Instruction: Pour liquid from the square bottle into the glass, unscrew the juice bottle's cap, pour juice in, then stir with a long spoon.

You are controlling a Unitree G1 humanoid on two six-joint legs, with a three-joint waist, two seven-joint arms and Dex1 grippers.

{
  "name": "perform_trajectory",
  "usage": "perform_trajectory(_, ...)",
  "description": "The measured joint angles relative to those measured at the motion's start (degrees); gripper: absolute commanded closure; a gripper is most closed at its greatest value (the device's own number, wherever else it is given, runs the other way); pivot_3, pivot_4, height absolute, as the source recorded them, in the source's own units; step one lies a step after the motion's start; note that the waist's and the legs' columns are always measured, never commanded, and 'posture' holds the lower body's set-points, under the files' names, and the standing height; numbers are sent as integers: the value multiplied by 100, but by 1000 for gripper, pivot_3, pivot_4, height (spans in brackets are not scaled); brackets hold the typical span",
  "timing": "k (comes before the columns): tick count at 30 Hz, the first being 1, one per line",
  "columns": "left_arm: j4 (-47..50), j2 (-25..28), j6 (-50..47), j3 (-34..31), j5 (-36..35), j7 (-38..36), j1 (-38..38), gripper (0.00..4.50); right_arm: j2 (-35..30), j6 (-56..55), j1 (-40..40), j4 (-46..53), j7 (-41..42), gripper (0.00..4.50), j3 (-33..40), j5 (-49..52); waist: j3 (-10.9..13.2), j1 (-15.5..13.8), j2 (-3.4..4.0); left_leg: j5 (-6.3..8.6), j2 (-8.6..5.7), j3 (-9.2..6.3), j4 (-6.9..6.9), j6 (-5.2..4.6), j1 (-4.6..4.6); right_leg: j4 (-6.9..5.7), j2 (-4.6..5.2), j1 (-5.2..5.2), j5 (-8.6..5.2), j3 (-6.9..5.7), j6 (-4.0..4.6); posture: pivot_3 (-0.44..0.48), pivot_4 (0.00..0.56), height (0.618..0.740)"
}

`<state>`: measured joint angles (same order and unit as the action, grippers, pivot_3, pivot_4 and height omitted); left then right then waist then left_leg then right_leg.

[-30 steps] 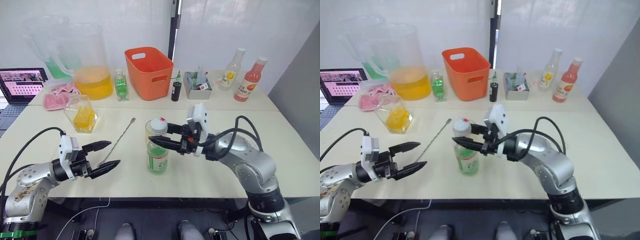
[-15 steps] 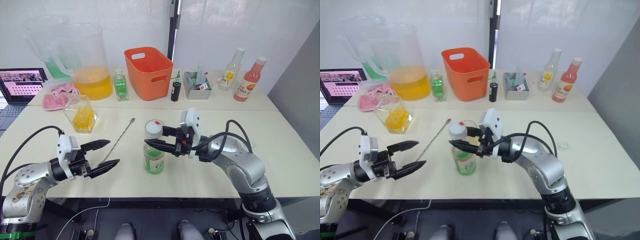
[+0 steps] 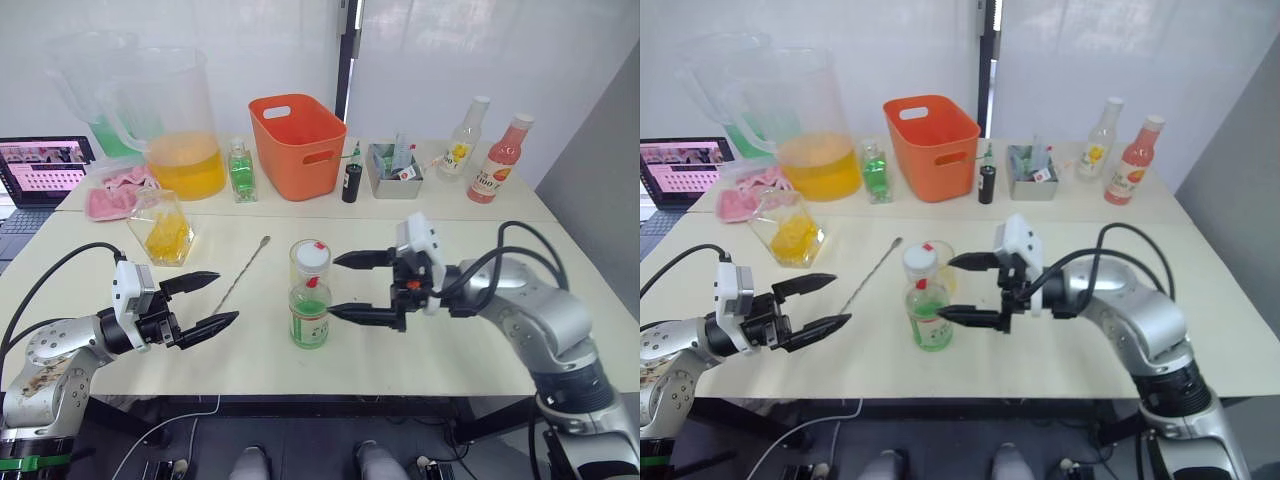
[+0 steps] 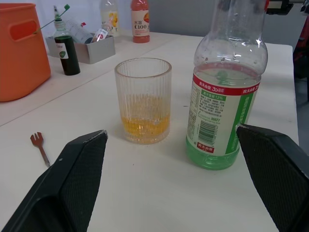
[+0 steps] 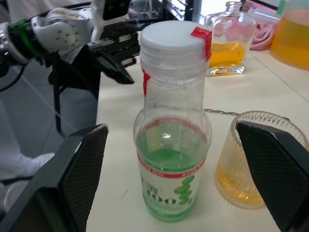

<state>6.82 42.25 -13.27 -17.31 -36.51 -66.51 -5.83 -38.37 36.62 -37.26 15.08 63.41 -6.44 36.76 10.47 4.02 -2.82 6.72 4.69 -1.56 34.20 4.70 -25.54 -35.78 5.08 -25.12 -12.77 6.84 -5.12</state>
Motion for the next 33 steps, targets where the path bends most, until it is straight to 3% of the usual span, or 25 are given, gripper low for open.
perform_trajectory(10,713,213,-645,-233,-582,2,346,0,511,-1146,-1115,-1834,1603,21,-539,-598,0,0,0,-16,5,0,-1,-24,-2,-2,-6,-3,0,-1,0,0,150,717)
perform_trajectory(23,1513,257,-1079,-628,-964,285,854,0,1536,-1772,-1738,-3315,2319,21,-795,-1100,1,-8,2,0,7,0,-1,1,-2,-11,-10,-5,0,-3,2,0,150,717)
perform_trajectory(33,1497,260,-1069,-698,-961,284,996,0,1662,-1679,-1651,-3279,2341,3123,-742,-1118,2,-14,3,1,10,0,-1,3,-1,-13,-13,-7,-1,-3,4,0,150,717)
